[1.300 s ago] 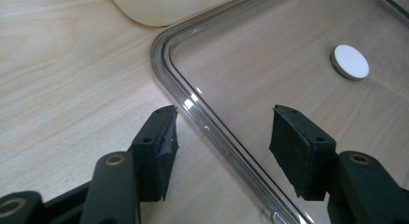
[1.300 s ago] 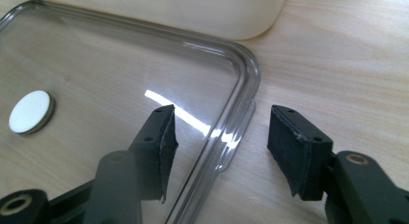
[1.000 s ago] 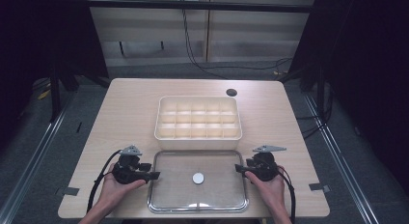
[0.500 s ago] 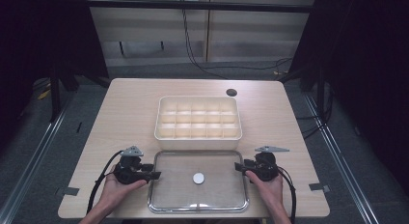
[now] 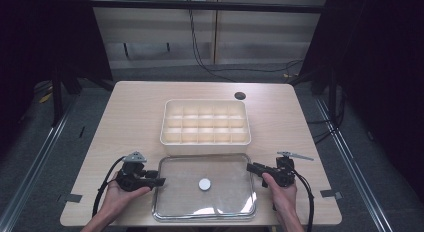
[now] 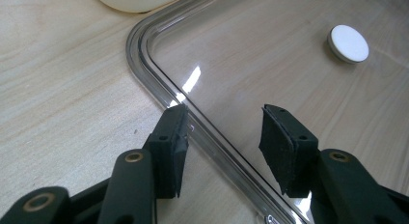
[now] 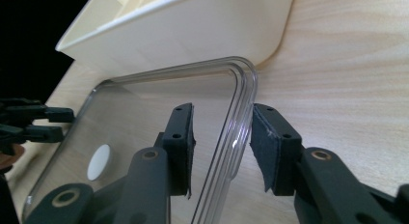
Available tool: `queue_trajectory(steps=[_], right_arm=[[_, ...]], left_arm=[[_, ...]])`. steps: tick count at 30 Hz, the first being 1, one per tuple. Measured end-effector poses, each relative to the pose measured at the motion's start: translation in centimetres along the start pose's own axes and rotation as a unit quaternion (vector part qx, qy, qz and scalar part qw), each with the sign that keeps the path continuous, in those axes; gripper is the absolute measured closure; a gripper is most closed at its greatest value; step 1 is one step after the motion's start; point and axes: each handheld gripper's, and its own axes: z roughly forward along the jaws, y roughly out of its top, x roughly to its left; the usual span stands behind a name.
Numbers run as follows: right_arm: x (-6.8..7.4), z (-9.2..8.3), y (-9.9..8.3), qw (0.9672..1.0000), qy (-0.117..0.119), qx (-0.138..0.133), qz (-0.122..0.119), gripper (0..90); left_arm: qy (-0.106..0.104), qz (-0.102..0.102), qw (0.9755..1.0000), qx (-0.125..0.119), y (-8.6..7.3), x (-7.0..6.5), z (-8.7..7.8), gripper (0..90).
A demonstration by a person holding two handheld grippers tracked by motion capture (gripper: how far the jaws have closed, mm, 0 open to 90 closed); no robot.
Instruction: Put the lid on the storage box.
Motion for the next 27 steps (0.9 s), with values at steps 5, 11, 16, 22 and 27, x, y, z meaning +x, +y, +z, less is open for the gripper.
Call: queue_trajectory(steps=[5,11,16,22,27], right_arm=[[-0.07,-0.27,-0.03,0.9994,0.026,-0.01,0.018,62.1],[0.73,0.36,-0.06,0.9996,0.026,0.008,-0.004,62.6],[0.61,0.23,0.21,0.9991,0.038,0.013,-0.015,64.8],[0.63,0.4,0.22,0.9965,0.073,0.029,-0.027,62.3],[0.63,0.38,0.43,0.9963,0.08,0.025,-0.021,66.6]], left_arm=[[-0.003,-0.001,1.0,0.002,-0.02,0.05,-0.09,52.3],[-0.004,-0.005,1.0,-0.001,-0.03,0.09,-0.02,53.4],[-0.008,-0.008,0.9999,-0.002,0.0,0.33,-0.04,52.9],[-0.009,-0.006,0.9999,-0.003,0.0,0.4,-0.03,52.5],[-0.01,-0.008,0.9999,-0.007,-0.01,0.42,0.02,52.2]])
